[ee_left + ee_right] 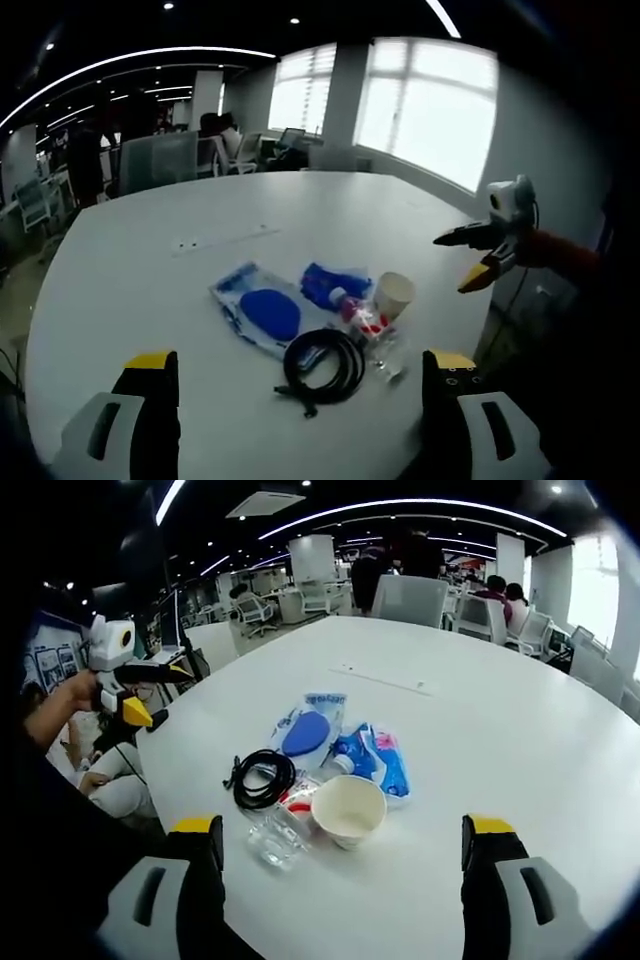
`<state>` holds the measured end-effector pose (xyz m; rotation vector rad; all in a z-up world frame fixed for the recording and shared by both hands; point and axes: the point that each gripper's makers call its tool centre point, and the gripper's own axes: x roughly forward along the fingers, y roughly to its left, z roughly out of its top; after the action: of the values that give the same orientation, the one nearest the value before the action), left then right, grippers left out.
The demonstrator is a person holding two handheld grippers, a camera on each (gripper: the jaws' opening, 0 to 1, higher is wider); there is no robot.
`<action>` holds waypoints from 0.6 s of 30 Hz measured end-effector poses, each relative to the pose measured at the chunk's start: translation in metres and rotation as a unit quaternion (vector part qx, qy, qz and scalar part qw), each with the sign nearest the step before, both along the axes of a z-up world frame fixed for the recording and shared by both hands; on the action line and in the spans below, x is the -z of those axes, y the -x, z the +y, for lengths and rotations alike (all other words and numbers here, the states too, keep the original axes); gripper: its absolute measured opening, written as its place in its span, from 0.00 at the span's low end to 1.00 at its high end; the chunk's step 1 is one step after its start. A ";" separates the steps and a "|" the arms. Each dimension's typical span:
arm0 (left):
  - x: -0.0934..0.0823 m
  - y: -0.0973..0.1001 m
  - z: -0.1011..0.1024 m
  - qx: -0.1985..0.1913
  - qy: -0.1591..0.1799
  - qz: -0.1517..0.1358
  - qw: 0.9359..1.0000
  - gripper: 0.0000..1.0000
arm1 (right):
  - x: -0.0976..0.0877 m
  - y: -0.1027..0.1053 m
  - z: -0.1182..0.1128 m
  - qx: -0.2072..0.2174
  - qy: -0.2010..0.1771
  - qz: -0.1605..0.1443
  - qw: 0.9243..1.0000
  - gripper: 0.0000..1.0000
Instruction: Arrange the tabletop items into an orderly group along one side of the table until the central work area is clear of visible clutter.
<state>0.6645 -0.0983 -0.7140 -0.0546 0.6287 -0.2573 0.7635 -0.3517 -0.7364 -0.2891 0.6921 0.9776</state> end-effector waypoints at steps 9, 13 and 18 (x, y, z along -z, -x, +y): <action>0.004 0.000 -0.006 0.011 0.002 0.006 1.000 1.00 | 0.003 0.002 0.008 -0.018 0.001 0.012 1.000 0.85; 0.004 0.000 -0.010 0.014 0.006 0.004 1.000 1.00 | 0.004 0.002 0.012 -0.026 0.002 0.017 1.000 0.82; 0.005 0.001 -0.015 0.020 0.007 0.006 1.000 1.00 | 0.003 0.002 0.021 -0.035 -0.013 0.035 0.999 0.76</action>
<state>0.6632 -0.1137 -0.7190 -0.0574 0.6398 -0.2999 0.7617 -0.3307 -0.7398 -0.2593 0.7371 1.0667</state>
